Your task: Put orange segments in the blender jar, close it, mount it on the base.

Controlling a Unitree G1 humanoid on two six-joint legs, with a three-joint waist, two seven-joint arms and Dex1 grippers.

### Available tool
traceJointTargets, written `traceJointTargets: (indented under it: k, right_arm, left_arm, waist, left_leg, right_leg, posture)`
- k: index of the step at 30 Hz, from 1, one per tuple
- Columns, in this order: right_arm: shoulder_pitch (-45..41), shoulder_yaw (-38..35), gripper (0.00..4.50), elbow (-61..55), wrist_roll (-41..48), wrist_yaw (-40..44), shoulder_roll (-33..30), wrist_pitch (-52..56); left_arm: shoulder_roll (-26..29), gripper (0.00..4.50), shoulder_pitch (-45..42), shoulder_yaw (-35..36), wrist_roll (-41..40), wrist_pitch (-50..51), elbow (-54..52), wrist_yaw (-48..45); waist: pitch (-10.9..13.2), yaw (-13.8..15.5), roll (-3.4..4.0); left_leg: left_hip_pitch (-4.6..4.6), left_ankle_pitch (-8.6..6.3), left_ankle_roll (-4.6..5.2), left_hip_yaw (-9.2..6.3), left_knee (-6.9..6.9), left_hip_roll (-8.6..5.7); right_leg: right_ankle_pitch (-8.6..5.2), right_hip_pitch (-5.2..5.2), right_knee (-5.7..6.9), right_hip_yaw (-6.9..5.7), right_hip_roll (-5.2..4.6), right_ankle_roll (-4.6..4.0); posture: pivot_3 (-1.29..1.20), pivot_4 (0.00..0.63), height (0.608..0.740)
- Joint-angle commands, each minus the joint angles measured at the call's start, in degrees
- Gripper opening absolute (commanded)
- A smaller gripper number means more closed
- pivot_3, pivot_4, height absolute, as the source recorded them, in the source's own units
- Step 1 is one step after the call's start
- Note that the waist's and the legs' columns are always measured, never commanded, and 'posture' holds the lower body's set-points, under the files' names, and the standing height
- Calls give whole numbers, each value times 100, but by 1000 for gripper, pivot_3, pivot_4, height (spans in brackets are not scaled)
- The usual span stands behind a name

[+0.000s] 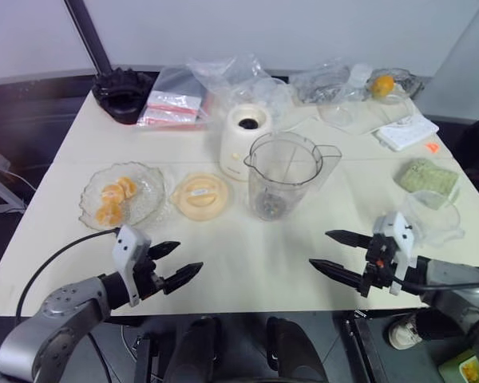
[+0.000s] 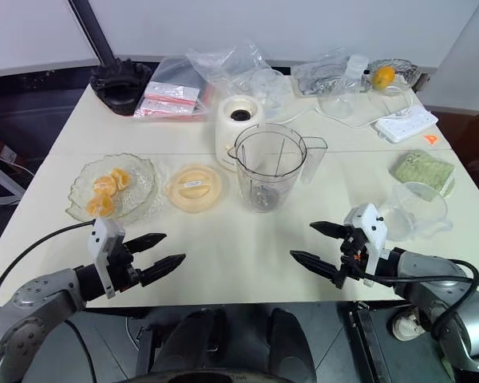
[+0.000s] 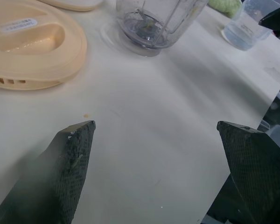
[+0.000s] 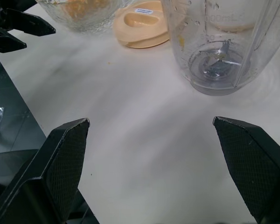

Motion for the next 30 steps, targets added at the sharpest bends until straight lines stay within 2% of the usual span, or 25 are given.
traceJointTargets:
  k: [1,24,27,30]
  right_arm:
    - [-23,-65,4482,-23,-3,6,-26,-81]
    - [-214,157,4482,75,-206,-17,34,-174]
    - [-302,182,4482,58,-204,-41,33,-170]
    - [-681,112,4482,-262,278,-124,5,180]
  left_arm:
    - [15,4360,28,104,-78,-101,-216,-35]
    - [26,4360,-166,192,15,-132,-46,19]
    - [227,4360,-235,409,24,-48,52,-10]
    - [734,4360,-519,970,-91,75,452,-226]
  waist:
    - [0,0,0]
    - [-1,0,0]
    - [-1,-3,0]
    - [-1,-8,0]
  left_leg:
    - [0,0,0,0,0,0]
    - [5,1,2,2,7,-1]
    - [6,2,2,2,8,-1]
    - [10,2,2,1,9,0]
  right_leg:
    - [0,0,0,0,0,0]
    - [2,3,10,-6,4,0]
    - [2,3,11,-6,5,0]
    - [2,3,18,-6,8,-1]
  posture:
    - [0,150,740]
    - [0,150,740]
    - [0,150,740]
    - [0,150,740]
